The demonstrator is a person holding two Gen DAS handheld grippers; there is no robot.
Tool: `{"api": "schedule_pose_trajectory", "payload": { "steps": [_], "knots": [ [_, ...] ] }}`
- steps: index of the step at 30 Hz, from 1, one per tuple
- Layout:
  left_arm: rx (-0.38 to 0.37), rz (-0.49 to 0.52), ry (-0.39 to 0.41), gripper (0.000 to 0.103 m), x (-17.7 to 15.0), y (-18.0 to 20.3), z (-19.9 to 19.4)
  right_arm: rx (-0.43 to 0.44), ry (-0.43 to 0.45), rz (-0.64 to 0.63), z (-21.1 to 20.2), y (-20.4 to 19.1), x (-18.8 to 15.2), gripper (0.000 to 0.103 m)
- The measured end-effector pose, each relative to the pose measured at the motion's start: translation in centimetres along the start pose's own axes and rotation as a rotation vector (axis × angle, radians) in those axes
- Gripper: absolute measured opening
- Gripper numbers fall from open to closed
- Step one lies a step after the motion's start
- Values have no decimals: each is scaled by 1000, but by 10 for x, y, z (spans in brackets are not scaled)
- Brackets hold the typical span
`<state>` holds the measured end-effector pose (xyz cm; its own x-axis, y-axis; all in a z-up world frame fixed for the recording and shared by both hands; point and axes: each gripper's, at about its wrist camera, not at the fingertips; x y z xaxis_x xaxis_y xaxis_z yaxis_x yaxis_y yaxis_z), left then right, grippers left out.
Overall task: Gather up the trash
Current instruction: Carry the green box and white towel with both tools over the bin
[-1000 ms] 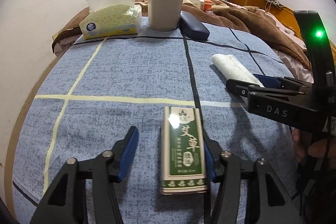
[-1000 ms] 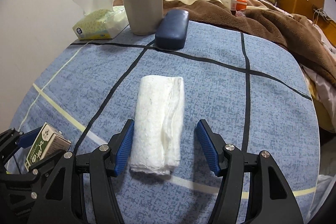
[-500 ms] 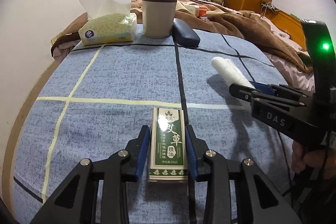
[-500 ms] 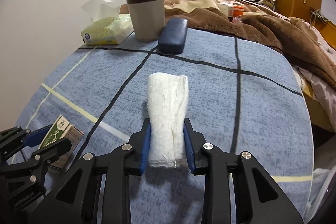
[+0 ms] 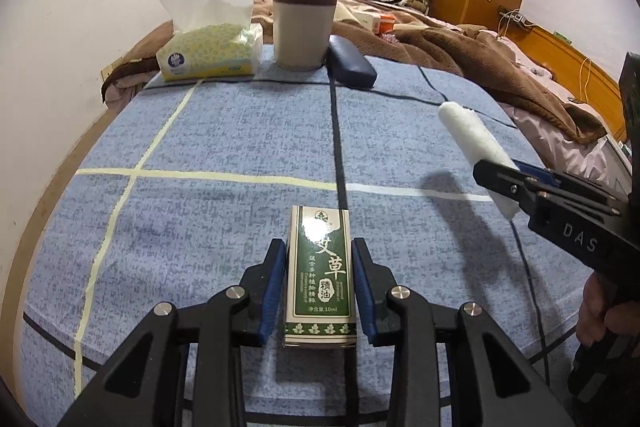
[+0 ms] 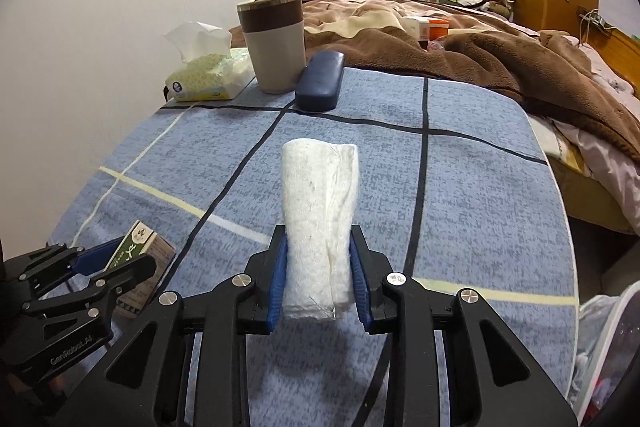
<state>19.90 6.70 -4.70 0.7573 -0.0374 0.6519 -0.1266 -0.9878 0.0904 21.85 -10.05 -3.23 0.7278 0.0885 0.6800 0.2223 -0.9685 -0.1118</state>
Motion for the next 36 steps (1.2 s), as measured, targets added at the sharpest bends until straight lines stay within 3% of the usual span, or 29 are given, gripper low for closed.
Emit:
{"api": "schedule_pose_trajectory", "payload": {
  "steps": [16,36],
  "knots": [
    [-73,79,118,34,6,52,-55,-39,119,54,-67,29,-19,30],
    [-259,246,186,34,6,172,-83,-234,226,208,-151,110,-64,30]
  ]
}}
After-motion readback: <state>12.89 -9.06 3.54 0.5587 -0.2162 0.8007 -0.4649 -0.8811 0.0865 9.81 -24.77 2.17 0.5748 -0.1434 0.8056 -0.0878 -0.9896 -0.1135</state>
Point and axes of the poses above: each gripper's, at about its wrist camera, not at the fingertips, and z roughly the way its jaws point, y to its right, x to its top, and after that the axes turned 1 degree about z, right-handed
